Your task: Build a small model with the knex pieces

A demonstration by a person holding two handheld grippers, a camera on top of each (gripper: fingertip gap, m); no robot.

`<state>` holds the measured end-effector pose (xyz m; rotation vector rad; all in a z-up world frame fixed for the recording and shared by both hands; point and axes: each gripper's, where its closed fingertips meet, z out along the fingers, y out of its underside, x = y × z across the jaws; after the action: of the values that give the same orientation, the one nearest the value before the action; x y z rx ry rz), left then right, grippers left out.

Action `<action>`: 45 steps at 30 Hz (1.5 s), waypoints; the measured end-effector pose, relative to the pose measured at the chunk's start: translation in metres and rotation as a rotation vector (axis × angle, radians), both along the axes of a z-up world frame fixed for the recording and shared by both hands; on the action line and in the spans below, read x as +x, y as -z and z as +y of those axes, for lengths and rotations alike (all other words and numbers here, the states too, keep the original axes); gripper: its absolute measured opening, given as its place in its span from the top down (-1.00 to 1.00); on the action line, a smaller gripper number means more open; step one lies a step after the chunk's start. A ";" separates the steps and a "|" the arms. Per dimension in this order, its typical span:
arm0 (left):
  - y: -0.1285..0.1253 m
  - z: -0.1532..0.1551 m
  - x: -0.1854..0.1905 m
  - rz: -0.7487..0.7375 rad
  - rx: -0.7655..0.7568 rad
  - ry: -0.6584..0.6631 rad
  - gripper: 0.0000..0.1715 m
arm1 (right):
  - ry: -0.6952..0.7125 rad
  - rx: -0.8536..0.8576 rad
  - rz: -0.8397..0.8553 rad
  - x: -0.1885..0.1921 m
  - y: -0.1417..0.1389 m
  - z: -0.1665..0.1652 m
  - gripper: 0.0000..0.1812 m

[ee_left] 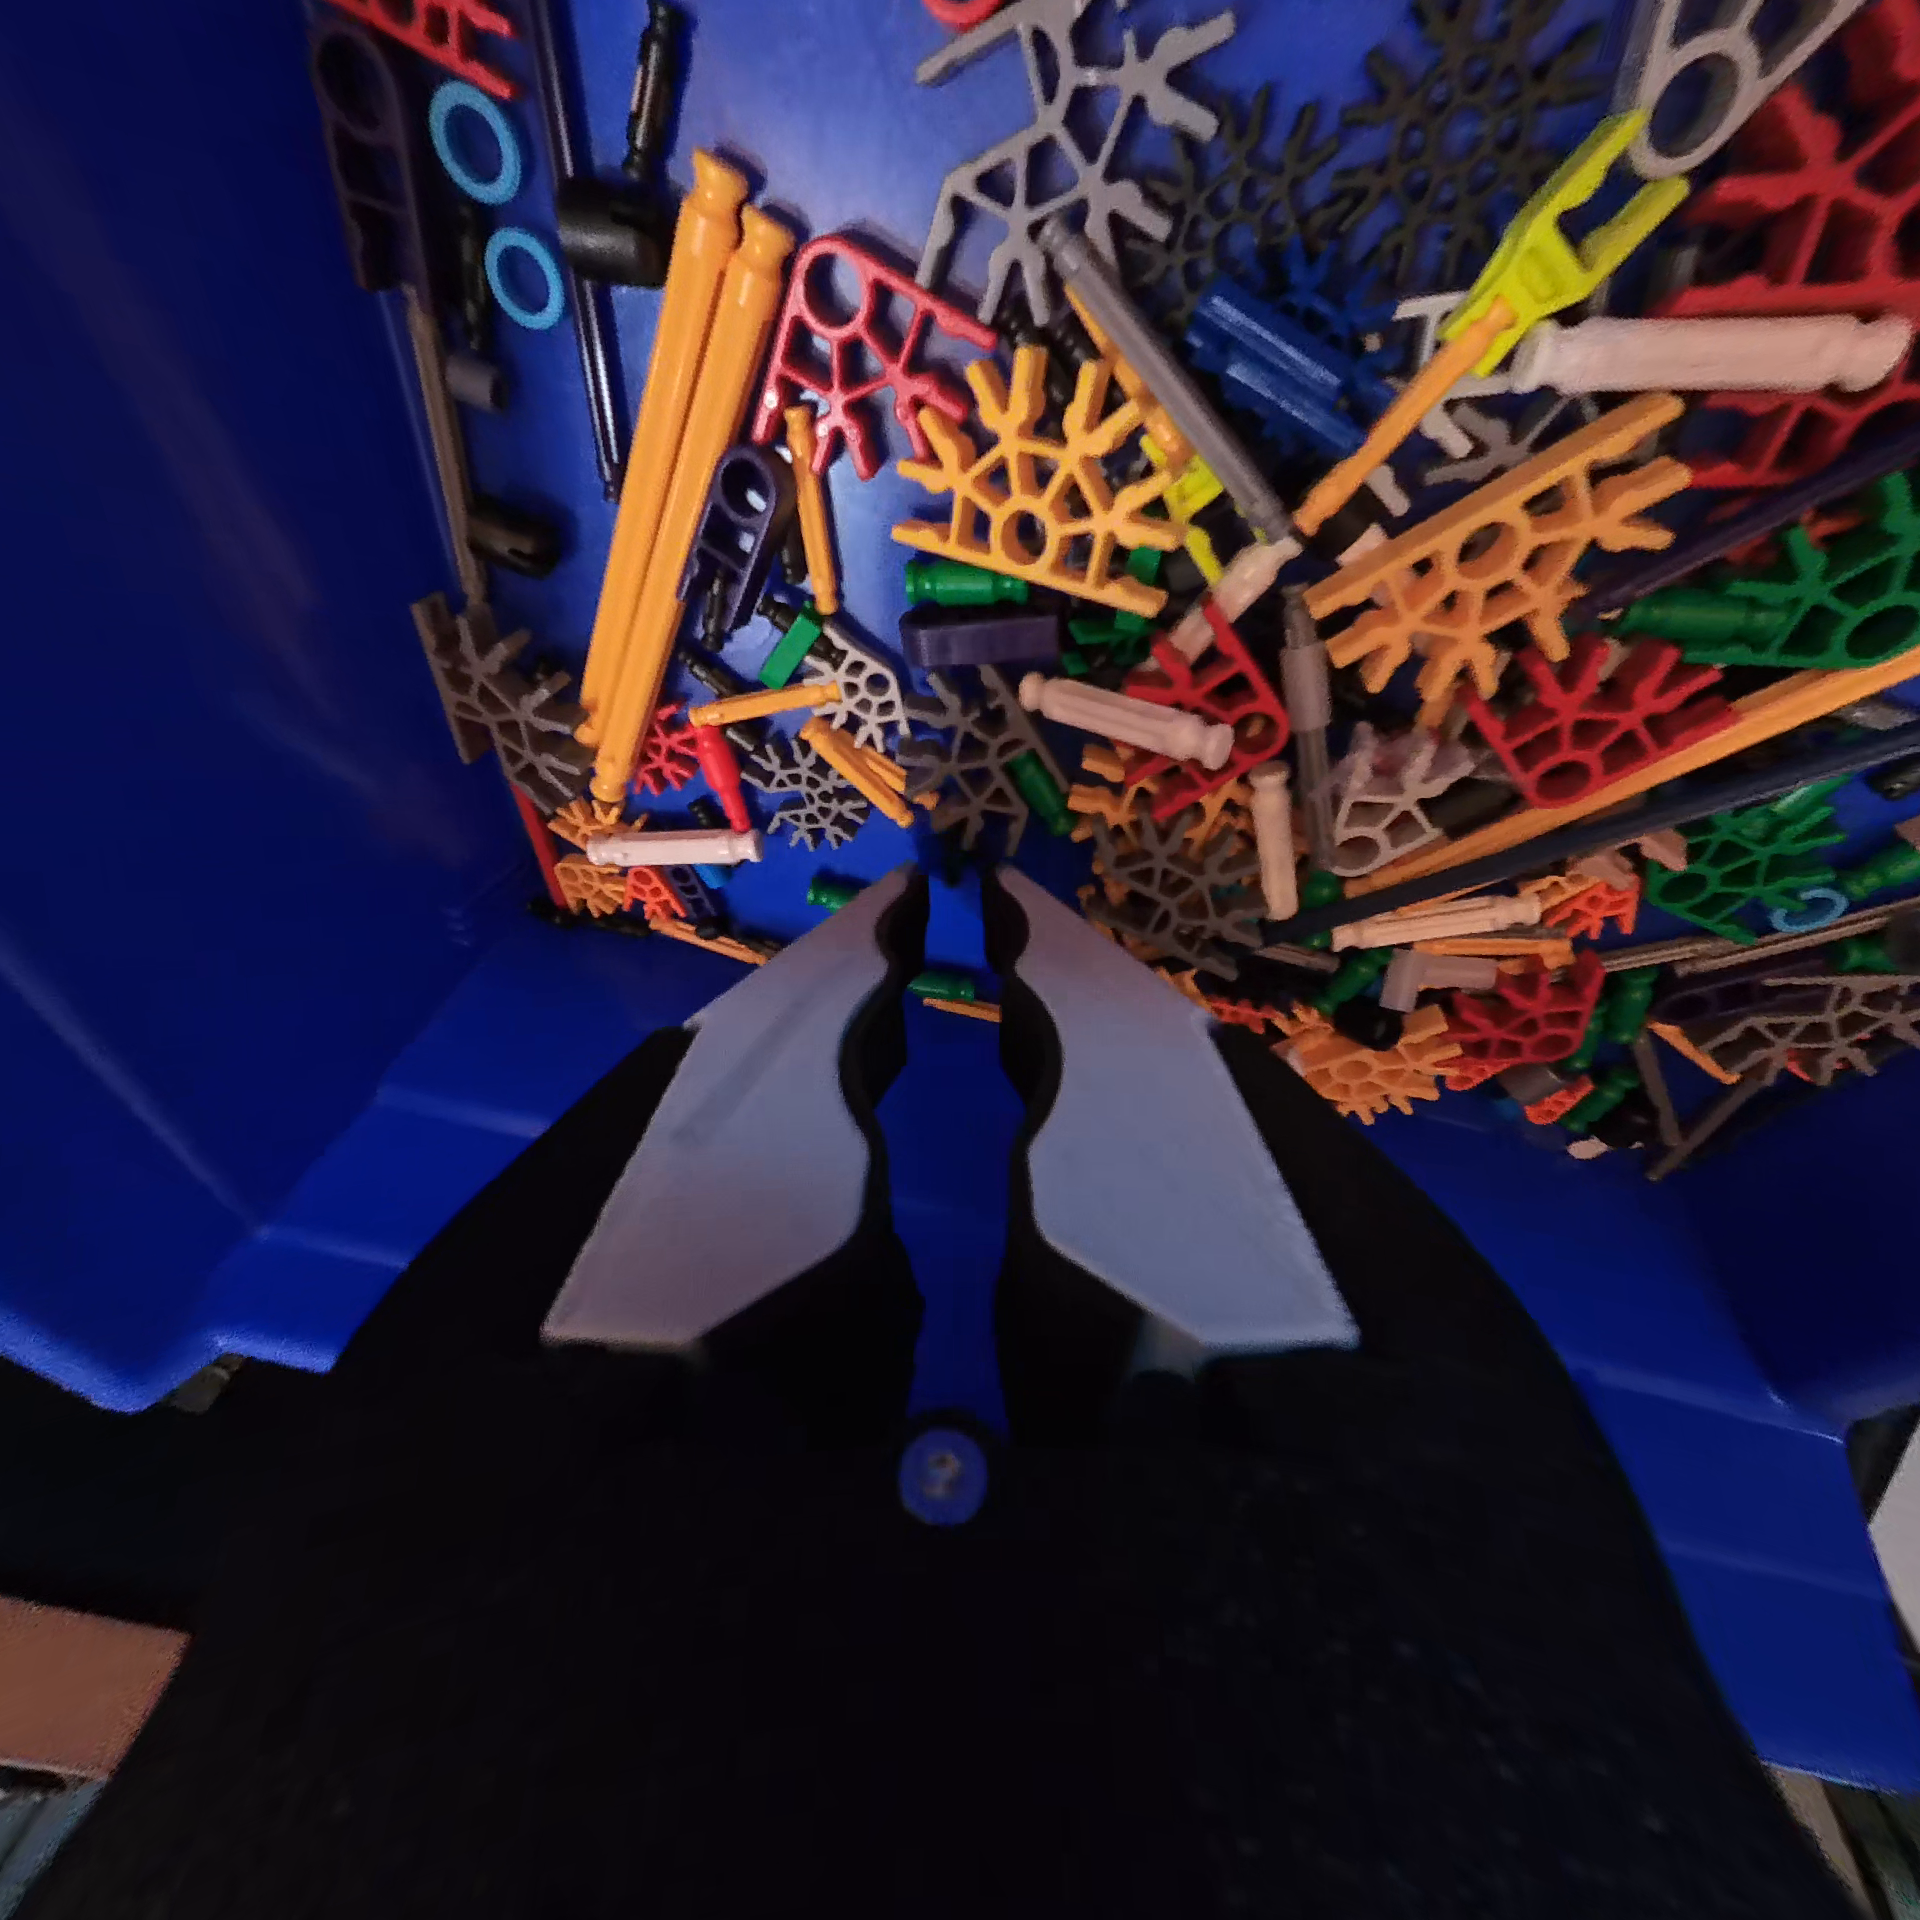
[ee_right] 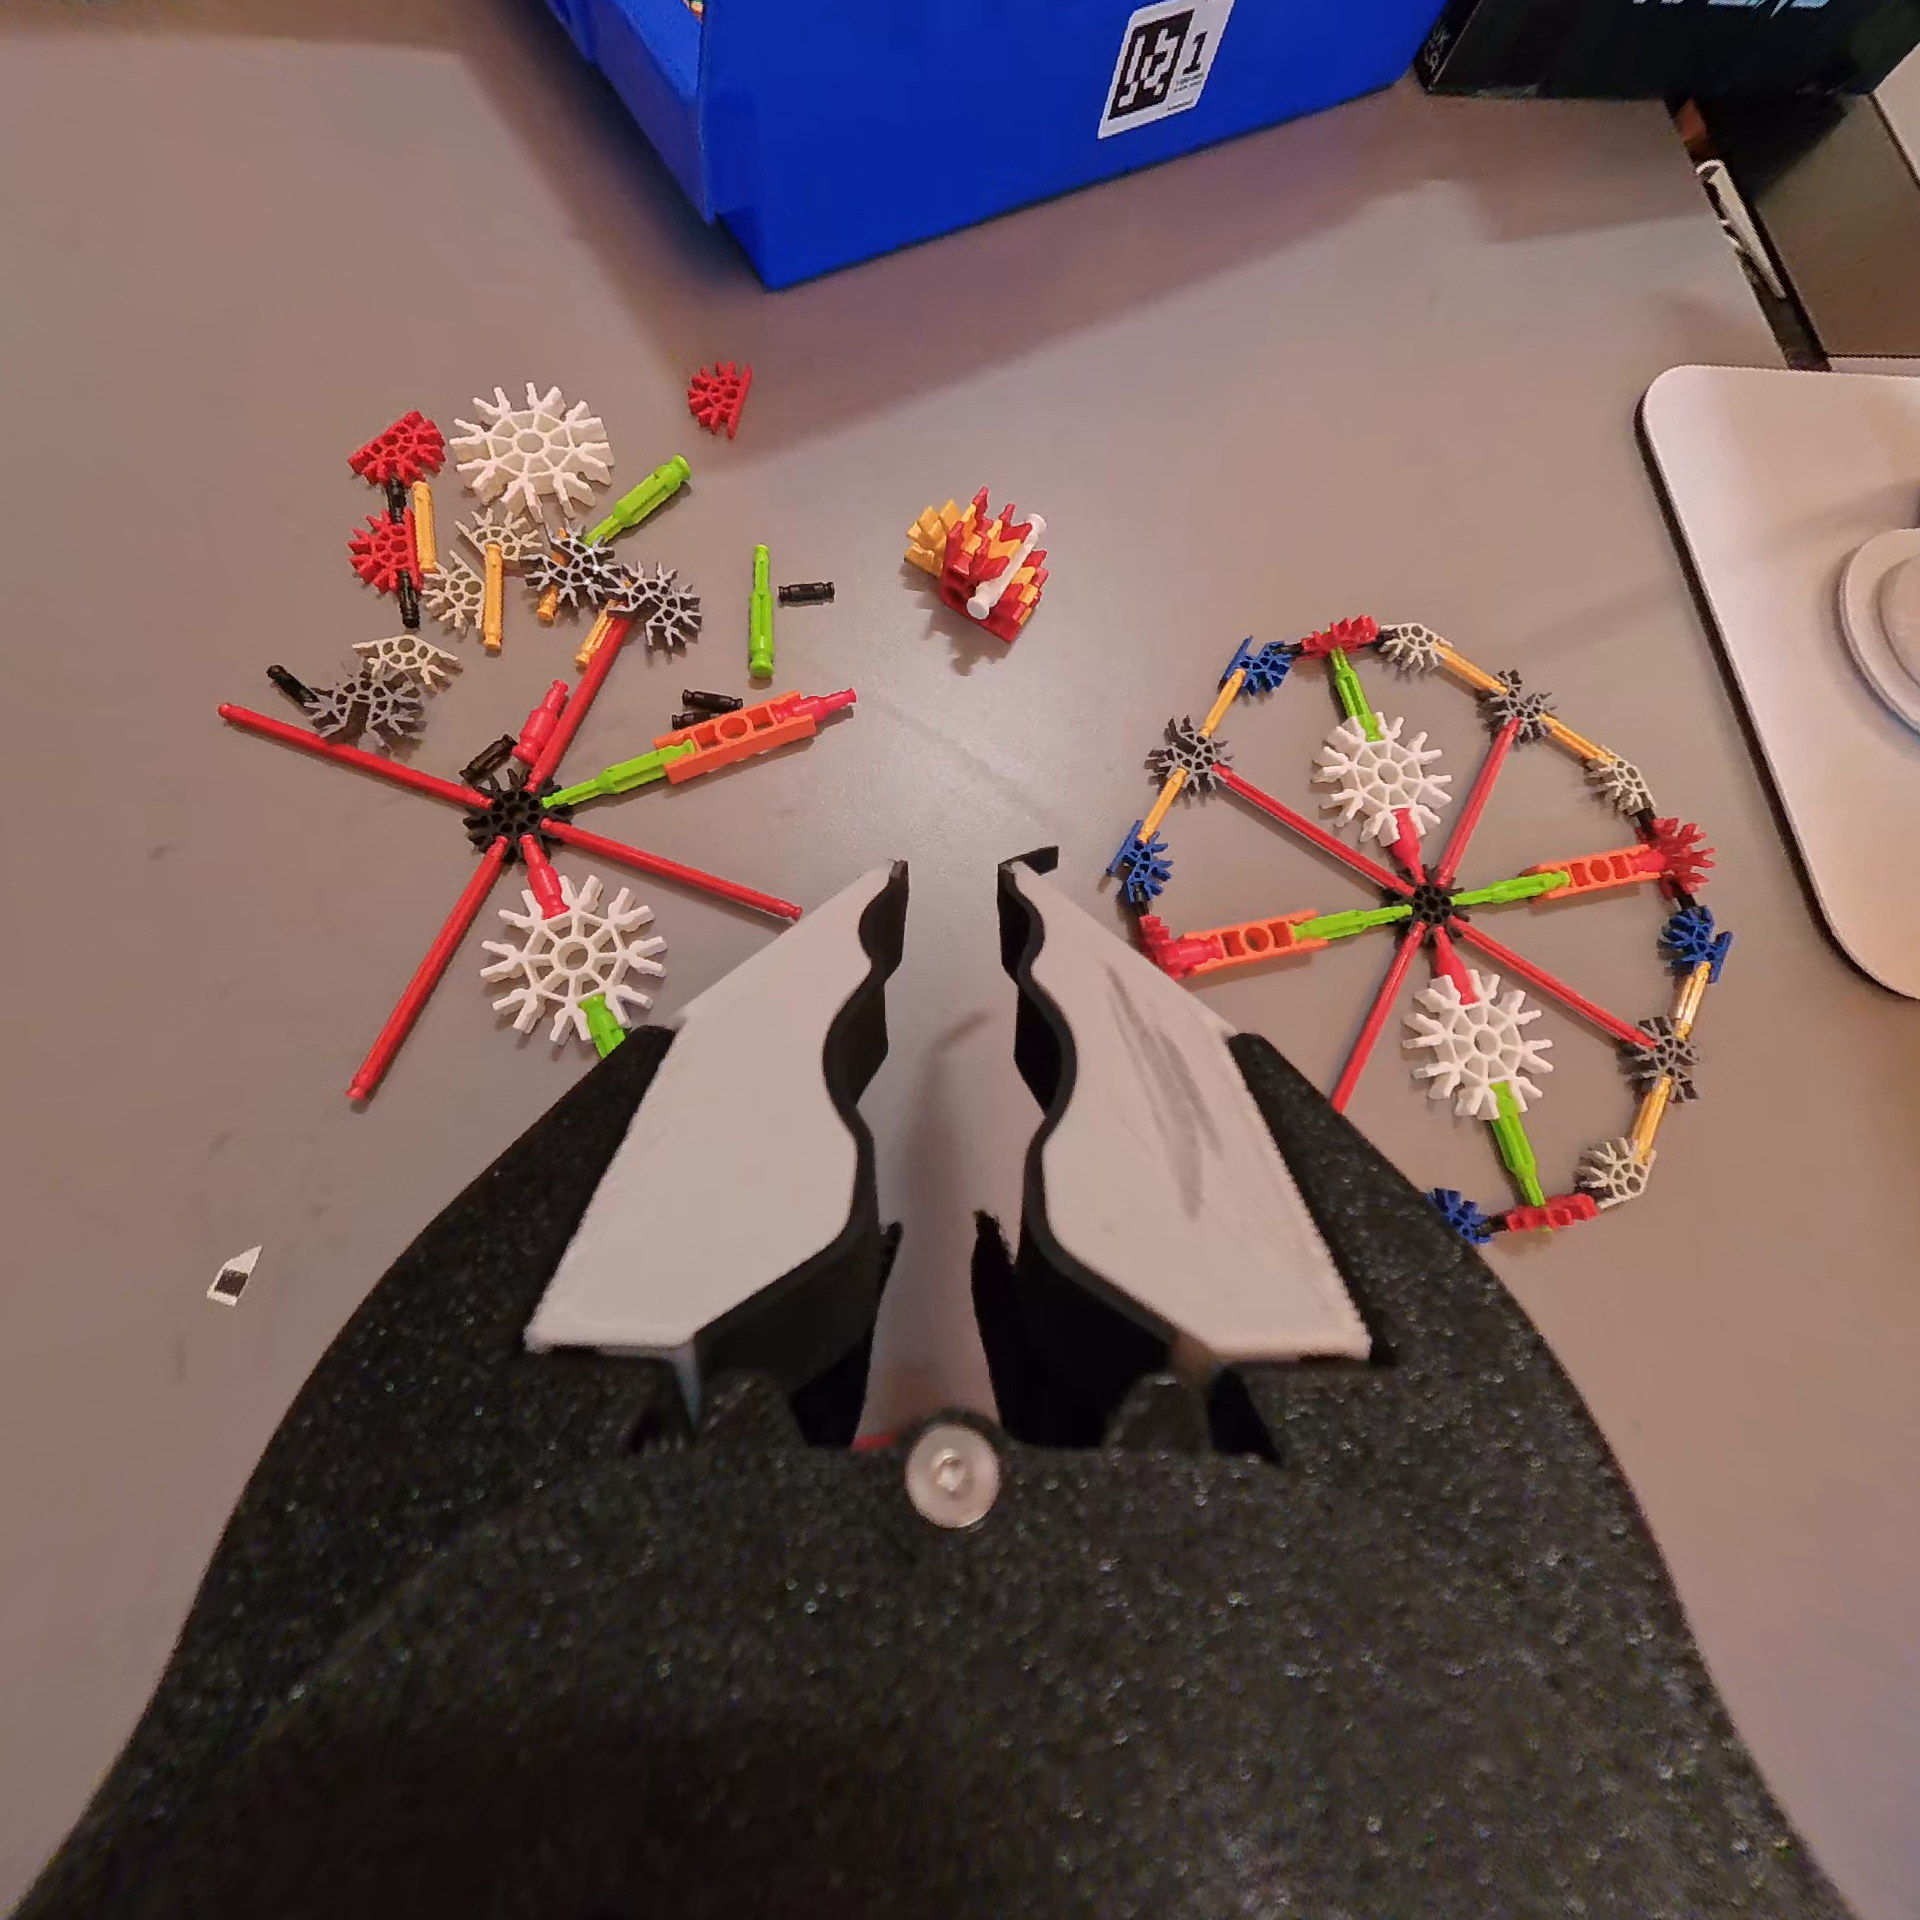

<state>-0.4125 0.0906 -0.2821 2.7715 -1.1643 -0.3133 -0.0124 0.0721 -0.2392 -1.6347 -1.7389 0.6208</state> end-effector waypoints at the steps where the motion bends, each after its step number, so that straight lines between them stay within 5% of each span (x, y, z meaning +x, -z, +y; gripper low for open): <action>1: 0.001 -0.001 0.000 -0.003 -0.007 -0.011 0.89 | 0.000 0.000 0.000 0.000 0.000 0.000 0.81; 17: -0.001 0.004 0.001 -0.002 0.004 0.000 0.99 | 0.001 0.002 0.002 0.000 -0.001 0.000 0.81; 26: -0.041 0.003 0.011 -0.078 0.109 -0.006 0.98 | 0.001 0.004 0.000 0.000 0.000 0.000 0.81; 30: -0.080 -0.001 0.058 -0.149 0.202 0.081 0.98 | 0.003 0.009 0.004 0.000 -0.002 0.000 0.81; 36: -0.131 -0.021 0.179 -0.255 0.312 0.349 0.98 | 0.051 0.026 0.033 0.005 -0.012 0.010 0.81; 40: -0.124 -0.049 0.259 -0.317 0.288 0.524 0.98 | 0.118 0.036 0.068 0.012 -0.022 0.024 0.82; 45: -0.076 -0.085 0.321 -0.366 0.161 0.655 0.98 | 0.167 0.042 0.093 0.019 -0.029 0.033 0.82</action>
<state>-0.0912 0.0052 -0.2061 2.5493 -2.2172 0.0617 0.0063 0.1056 -0.2100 -1.6746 -1.5208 0.5676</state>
